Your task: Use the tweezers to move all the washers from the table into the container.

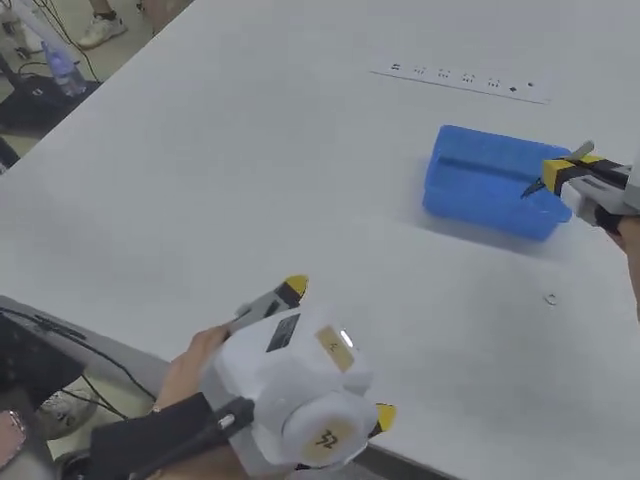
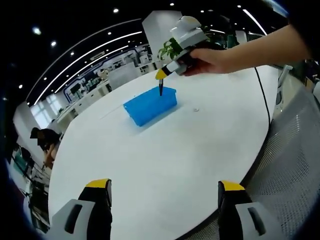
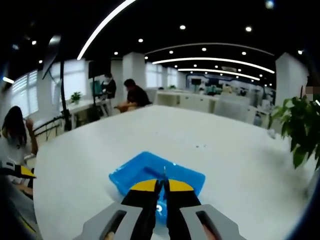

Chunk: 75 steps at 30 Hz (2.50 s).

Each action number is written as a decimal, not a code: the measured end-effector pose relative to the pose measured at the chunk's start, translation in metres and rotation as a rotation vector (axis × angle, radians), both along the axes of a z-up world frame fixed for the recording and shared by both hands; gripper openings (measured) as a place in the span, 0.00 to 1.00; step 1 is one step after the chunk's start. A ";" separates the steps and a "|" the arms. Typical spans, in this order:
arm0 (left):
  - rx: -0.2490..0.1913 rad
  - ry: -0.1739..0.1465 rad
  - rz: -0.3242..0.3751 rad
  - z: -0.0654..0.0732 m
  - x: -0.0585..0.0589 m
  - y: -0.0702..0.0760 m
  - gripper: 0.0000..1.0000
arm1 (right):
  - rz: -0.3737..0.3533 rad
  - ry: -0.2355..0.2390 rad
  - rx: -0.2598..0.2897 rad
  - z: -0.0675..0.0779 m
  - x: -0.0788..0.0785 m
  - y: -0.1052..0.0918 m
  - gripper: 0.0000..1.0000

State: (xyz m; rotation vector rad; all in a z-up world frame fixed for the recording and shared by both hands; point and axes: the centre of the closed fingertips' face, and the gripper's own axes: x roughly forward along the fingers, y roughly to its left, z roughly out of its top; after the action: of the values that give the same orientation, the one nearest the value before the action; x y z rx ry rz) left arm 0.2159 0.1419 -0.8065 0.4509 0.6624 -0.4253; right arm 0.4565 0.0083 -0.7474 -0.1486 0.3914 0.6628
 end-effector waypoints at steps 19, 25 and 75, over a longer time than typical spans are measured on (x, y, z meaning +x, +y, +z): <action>-0.004 -0.039 0.005 0.006 0.003 0.001 0.89 | -0.047 0.078 -0.031 -0.032 -0.064 -0.043 0.02; -0.001 -0.036 0.004 0.006 0.002 0.001 0.89 | -0.037 0.118 -0.074 -0.053 -0.077 -0.045 0.02; 0.015 -0.049 0.017 0.007 0.004 0.005 0.87 | 0.059 -0.016 -0.136 0.005 -0.082 -0.016 0.01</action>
State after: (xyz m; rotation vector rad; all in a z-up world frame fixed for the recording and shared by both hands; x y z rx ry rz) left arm 0.2197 0.1470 -0.7990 0.4681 0.6214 -0.3924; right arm 0.3743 -0.0081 -0.7421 -0.2953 0.4183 0.6929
